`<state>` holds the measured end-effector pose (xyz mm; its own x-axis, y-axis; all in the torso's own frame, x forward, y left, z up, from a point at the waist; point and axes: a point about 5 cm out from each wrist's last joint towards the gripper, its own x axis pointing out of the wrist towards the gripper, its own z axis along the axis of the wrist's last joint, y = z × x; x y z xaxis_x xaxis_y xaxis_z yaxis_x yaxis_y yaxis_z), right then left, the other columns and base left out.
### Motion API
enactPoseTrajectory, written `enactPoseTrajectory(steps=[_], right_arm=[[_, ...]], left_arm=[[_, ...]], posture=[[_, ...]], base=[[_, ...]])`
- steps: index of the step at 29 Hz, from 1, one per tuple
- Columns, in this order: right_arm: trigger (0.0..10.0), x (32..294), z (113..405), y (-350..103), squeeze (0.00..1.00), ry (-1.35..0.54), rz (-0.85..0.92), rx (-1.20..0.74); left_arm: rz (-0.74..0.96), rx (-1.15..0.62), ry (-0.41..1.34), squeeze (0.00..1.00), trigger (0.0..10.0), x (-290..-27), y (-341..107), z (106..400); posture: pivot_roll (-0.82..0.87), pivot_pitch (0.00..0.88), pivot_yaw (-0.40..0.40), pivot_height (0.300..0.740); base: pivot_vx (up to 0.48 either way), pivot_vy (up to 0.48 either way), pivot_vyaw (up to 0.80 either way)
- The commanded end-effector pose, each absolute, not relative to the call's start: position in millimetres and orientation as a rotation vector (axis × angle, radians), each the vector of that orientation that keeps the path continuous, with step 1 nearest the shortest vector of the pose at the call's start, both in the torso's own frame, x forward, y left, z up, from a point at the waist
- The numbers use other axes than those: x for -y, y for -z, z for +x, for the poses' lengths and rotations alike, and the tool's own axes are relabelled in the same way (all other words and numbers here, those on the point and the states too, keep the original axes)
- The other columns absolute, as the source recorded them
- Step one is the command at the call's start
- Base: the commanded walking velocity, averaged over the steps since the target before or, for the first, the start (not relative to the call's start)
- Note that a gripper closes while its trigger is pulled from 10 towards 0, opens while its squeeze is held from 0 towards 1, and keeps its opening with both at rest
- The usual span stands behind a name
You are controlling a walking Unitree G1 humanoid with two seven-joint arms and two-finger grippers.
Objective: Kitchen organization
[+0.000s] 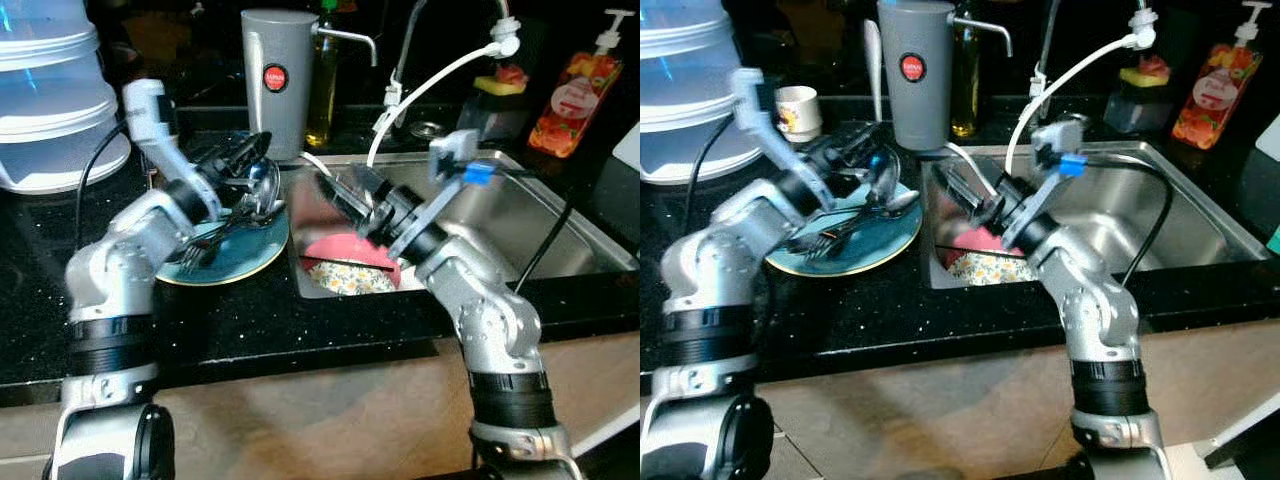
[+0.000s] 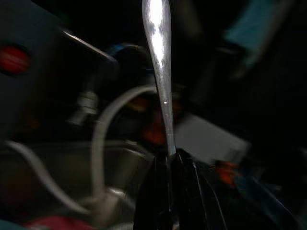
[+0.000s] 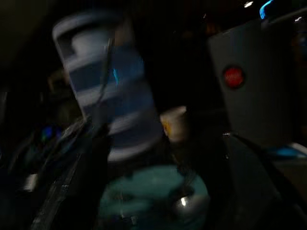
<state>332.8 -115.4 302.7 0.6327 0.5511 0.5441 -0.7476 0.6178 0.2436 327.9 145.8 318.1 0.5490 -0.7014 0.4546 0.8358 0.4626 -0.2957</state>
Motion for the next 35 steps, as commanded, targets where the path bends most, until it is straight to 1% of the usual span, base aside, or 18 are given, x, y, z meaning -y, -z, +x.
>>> enactPoseTrajectory(steps=[1,5,9,10,11,12,13,21,23,24,25,35], right_arm=[[10.0,115.6,333.1,-303.3,1.00,-0.782,0.535,0.439],[10.0,112.3,330.0,-310.0,1.00,-0.818,0.573,0.454],[10.0,103.2,325.3,-313.1,1.00,-0.874,0.542,0.441],[10.0,100.8,324.5,-313.5,0.83,-0.880,0.533,0.434],[10.0,98.5,324.1,-313.6,0.39,-0.885,0.519,0.427],[10.0,98.5,324.1,-313.6,0.39,-0.885,0.519,0.427],[10.0,96.8,324.1,-313.7,0.00,-0.888,0.511,0.417],[10.0,93.7,329.3,-306.8,0.00,-0.859,0.460,0.342],[10.0,93.7,329.9,-306.1,0.00,-0.855,0.458,0.335],[8.7,94.4,331.2,-305.2,0.00,-0.842,0.461,0.325],[0.0,95.4,332.7,-304.5,0.00,-0.826,0.471,0.317],[0.0,102.5,337.3,-305.7,0.00,-0.789,0.508,0.315]], left_arm=[[-0.527,0.267,1.042,0.00,0.0,-143.6,-316.3,319.9],[-0.430,0.182,1.088,0.00,0.0,-140.1,-303.4,313.2],[-0.354,0.117,1.141,0.00,0.0,-133.1,-294.0,306.4],[-0.340,0.110,1.155,0.00,0.0,-132.0,-292.1,304.1],[-0.311,0.095,1.169,0.00,0.0,-130.7,-290.0,302.1],[-0.311,0.095,1.169,0.00,0.0,-130.7,-290.0,302.1],[-0.287,0.078,1.184,0.00,0.0,-129.8,-288.6,299.2],[-0.167,0.015,1.228,0.00,0.0,-125.4,-282.6,291.2],[-0.162,0.012,1.228,0.00,0.0,-125.1,-282.4,291.1],[-0.159,0.012,1.227,0.00,0.0,-125.1,-282.5,291.2],[-0.158,0.013,1.226,0.00,0.0,-125.1,-282.7,291.3],[-0.139,0.022,1.189,0.00,0.0,-127.3,-284.4,297.0]], posture=[[-0.02,0.071,-0.001,0.740],[-0.02,0.066,0.002,0.740],[-0.02,0.057,-0.001,0.740],[-0.02,0.056,-0.001,0.740],[-0.02,0.055,-0.001,0.740],[-0.02,0.055,-0.001,0.740],[-0.02,0.055,-0.001,0.740],[-0.02,0.050,-0.004,0.740],[-0.02,0.051,-0.003,0.740],[-0.02,0.051,-0.003,0.740],[-0.02,0.054,-0.002,0.740],[-0.02,0.061,-0.008,0.740]], base=[[0.000,0.000,0.00],[0.000,0.000,0.00],[0.000,0.000,0.00],[0.000,0.000,0.00],[0.000,0.000,0.00],[0.000,0.000,0.00],[0.000,0.000,0.00],[0.000,0.000,0.00],[0.000,0.000,0.00],[0.000,0.000,0.00],[0.000,0.000,0.00],[0.000,0.000,0.00]])
